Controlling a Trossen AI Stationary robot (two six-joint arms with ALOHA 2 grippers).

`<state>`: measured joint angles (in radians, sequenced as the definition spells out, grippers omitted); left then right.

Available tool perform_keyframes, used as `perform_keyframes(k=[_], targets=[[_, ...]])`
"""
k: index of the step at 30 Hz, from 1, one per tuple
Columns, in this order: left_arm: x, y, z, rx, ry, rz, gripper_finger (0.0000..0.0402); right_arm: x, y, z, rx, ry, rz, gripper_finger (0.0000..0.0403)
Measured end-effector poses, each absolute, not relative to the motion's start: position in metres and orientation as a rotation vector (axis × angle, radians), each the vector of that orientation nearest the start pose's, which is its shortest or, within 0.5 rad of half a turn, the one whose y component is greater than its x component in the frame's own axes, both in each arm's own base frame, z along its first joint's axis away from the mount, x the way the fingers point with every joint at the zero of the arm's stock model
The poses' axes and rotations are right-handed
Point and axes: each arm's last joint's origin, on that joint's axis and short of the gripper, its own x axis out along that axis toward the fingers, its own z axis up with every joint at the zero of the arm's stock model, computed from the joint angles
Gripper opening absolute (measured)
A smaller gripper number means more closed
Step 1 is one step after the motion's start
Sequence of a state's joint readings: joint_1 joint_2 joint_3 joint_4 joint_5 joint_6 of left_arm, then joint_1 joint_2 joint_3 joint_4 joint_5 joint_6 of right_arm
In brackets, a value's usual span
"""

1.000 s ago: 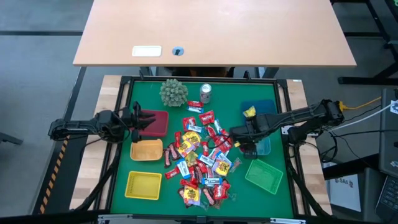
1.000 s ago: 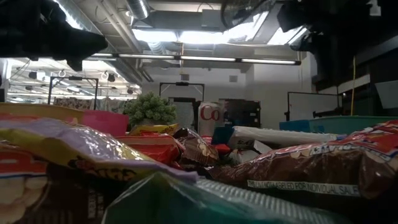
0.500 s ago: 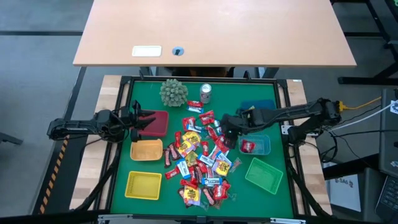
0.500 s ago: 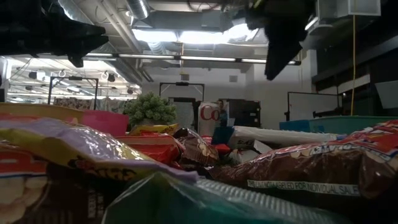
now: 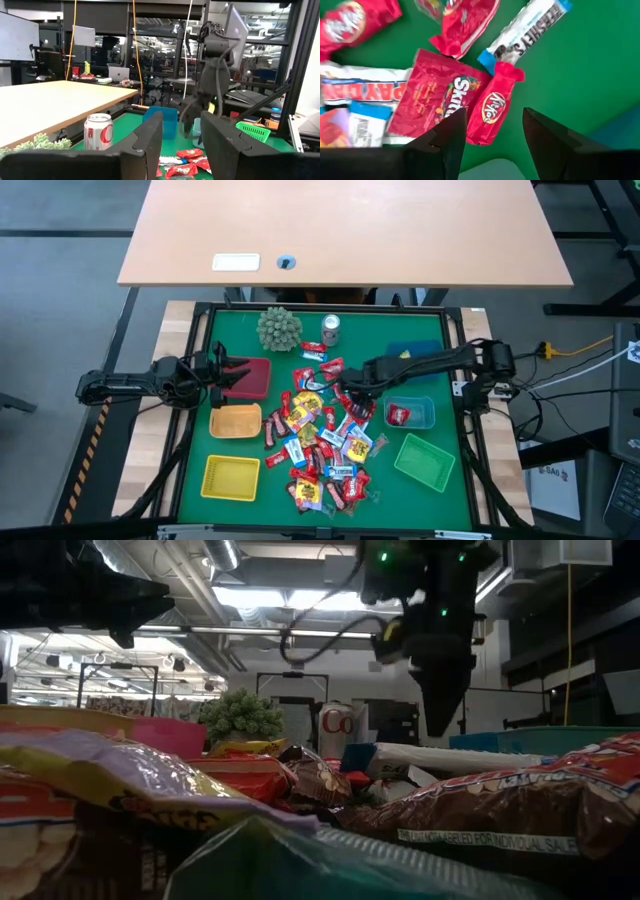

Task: Sort candy
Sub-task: Put the red chocolate bar into the red bin

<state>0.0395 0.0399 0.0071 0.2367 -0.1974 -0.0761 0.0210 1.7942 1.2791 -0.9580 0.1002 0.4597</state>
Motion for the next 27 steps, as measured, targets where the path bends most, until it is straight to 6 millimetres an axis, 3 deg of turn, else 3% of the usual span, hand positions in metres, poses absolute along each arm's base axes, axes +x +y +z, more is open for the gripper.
perform_keyframes(k=[15, 21, 27], targets=[[0.097, 0.010, 0.186, -0.091, -0.213, 0.229, 0.0122, 0.341, -0.031, 0.150, 0.335, 1.557, -0.433, 0.0193], [0.097, 0.010, 0.185, -0.091, -0.211, 0.229, 0.0122, 0.343, -0.033, 0.141, 0.328, 1.594, -0.380, 0.0192], [0.097, 0.010, 0.185, -0.091, -0.210, 0.229, 0.0122, 0.343, -0.032, 0.140, 0.348, 1.600, -0.358, 0.0141]])
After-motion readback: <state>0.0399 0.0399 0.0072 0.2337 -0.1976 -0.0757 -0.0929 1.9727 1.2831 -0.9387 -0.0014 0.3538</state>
